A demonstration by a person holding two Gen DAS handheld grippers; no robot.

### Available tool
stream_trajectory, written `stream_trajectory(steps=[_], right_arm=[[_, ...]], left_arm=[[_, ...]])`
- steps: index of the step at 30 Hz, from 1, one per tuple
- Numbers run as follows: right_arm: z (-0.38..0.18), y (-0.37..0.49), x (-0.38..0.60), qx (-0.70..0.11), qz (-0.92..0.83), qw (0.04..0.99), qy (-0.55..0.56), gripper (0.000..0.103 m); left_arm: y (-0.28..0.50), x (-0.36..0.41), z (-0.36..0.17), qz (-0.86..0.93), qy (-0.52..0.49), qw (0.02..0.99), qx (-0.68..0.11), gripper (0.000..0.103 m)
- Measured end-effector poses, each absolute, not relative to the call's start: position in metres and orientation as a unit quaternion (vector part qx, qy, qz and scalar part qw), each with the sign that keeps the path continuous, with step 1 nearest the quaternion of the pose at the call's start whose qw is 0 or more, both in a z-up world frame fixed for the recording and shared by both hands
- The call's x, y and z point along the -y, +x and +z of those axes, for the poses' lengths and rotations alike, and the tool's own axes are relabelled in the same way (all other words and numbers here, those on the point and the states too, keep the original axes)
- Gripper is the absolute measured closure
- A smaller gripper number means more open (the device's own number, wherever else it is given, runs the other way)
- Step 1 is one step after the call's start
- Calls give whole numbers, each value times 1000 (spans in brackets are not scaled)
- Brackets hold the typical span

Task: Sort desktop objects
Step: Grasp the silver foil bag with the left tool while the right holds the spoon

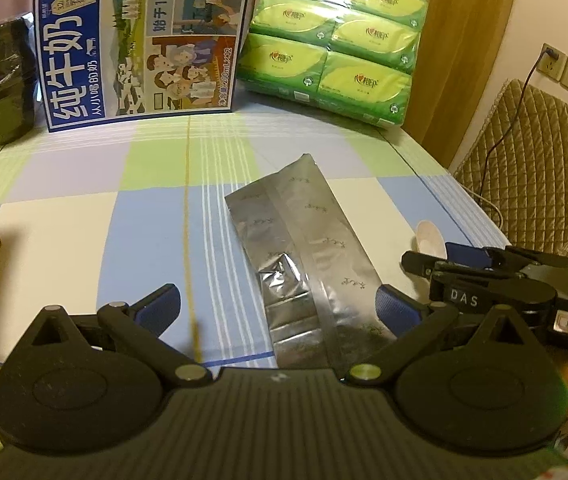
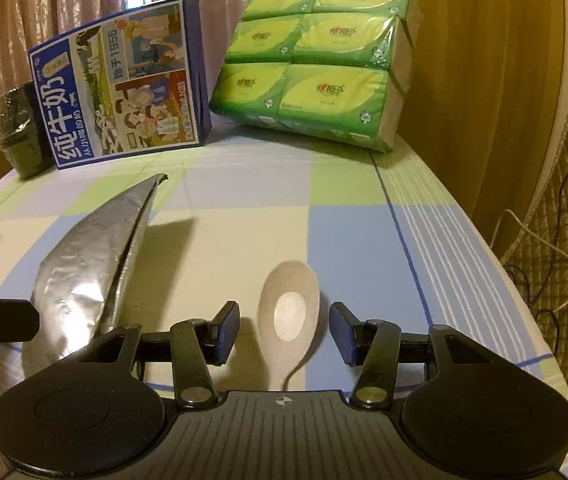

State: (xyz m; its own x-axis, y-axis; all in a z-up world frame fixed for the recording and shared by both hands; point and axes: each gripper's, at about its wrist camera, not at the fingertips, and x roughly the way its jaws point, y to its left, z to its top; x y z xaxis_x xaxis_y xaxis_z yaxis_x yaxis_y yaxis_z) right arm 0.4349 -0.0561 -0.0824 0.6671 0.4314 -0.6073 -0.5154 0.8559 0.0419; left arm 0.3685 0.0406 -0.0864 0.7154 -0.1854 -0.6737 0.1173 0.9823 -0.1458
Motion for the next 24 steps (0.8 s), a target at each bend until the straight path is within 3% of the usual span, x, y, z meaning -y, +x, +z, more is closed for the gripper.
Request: stream_trajectory(steps=[1,2,3,20,22,24], right_arm=[[-83,435,56,-314,259,911,-69,57],[-82,435,57,-313,257,912,-70,72],[-82,434,57,-312,253,913,-72,73],[-78,433,68,-325,247,911,-55,73],[-78,431,67,-326,250,910,-59,73],[-78,429,66,-328,252,908,-61,73]], left_arm=[[369,-39,-87,-82,-45,925,-369,1],[371,-38,-88,-84,-43,924,-369,1],[372,-36,-88,-85,-41,925,-369,1],[427,-14,-114,-62,-44,910,-408,1],[430,-14,-115,-57,-45,908,-412,3],[430,-15,-114,-65,-50,907,-412,14]])
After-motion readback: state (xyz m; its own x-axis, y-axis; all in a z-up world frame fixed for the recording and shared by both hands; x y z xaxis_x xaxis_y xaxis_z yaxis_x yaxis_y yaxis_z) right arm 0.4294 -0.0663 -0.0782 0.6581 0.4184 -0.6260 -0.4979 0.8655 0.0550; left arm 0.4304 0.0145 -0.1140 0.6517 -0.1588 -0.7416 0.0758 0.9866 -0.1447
